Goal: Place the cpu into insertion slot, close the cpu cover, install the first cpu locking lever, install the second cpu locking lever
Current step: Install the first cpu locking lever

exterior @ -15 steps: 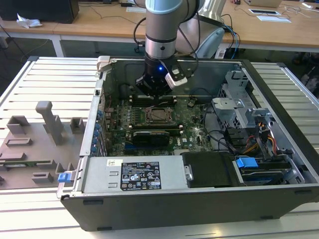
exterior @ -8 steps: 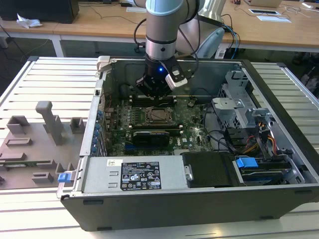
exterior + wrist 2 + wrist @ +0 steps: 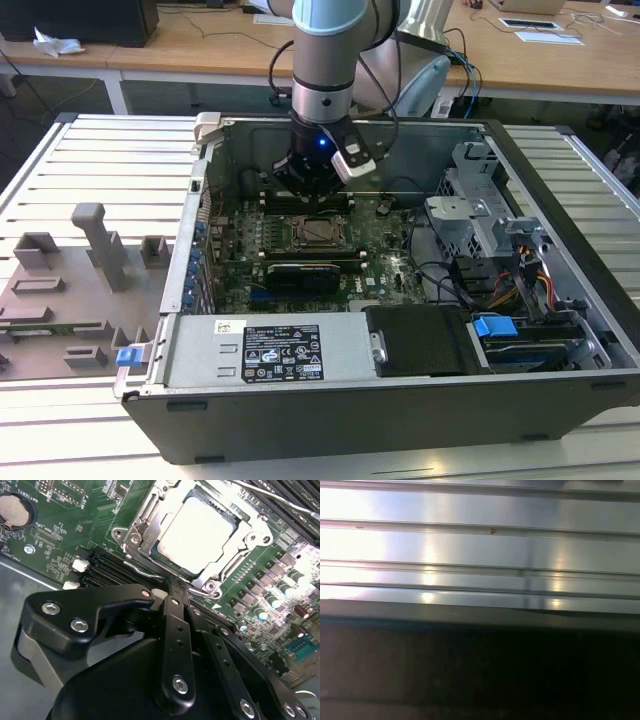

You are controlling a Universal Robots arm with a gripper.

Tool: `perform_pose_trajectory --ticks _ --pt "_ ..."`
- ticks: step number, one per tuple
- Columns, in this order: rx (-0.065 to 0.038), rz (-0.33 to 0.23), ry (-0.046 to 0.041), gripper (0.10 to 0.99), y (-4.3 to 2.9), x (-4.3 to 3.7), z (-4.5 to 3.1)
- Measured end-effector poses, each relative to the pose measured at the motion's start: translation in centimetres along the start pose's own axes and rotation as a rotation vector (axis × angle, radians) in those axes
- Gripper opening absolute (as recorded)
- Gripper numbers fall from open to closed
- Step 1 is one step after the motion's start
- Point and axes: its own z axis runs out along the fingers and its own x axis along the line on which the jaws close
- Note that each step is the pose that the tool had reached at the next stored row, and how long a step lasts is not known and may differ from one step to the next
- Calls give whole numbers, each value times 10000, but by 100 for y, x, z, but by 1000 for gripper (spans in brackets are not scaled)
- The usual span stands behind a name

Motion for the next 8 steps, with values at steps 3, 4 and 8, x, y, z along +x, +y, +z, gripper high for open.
perform_pose_trajectory --ticks 3,4,8 --pt "0 2 0 106 3 -53 8" --pt "-1 2 0 106 3 -65 11" --pt "2 2 6 106 0 -141 24"
